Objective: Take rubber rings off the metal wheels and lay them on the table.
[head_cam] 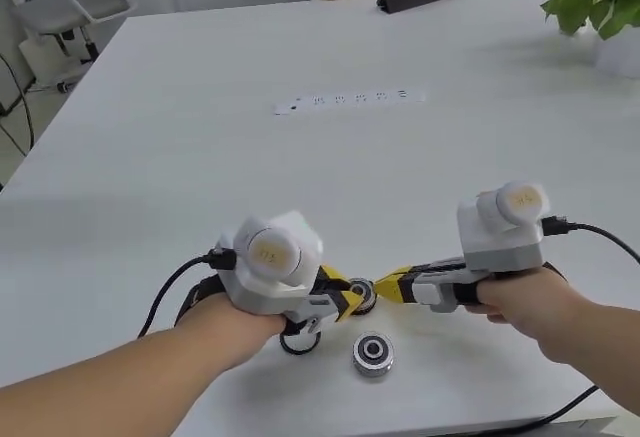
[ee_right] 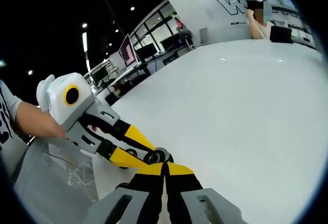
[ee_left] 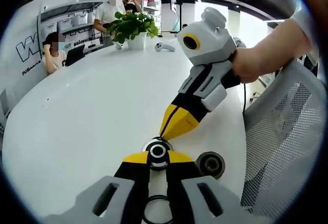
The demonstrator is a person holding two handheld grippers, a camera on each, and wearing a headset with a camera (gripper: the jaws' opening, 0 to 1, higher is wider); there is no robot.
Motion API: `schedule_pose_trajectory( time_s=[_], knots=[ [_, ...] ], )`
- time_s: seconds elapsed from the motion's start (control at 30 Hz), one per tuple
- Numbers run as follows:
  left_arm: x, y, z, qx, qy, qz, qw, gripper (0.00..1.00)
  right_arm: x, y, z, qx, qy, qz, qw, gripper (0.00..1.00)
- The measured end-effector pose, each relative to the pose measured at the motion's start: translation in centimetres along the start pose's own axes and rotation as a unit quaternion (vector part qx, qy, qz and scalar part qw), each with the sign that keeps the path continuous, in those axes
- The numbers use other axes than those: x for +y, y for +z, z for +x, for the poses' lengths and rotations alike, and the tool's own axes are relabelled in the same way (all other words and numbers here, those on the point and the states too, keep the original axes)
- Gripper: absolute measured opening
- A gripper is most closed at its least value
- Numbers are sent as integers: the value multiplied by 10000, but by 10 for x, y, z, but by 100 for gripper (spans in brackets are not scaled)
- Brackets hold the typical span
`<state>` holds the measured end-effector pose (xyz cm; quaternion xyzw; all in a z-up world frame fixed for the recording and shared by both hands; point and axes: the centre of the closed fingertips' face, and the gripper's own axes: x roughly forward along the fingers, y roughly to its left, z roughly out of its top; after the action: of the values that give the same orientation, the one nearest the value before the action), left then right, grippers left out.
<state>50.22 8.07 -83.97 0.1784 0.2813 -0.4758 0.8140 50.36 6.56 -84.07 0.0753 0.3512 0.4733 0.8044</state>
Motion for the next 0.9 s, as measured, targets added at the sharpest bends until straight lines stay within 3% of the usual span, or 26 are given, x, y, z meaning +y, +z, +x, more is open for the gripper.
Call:
schedule_pose_trajectory(
  time_s=[0.9],
  knots=[
    [1,-1,1,17,6,65,10000,6,9,-1,5,-55,268,81,9996,0]
  ],
)
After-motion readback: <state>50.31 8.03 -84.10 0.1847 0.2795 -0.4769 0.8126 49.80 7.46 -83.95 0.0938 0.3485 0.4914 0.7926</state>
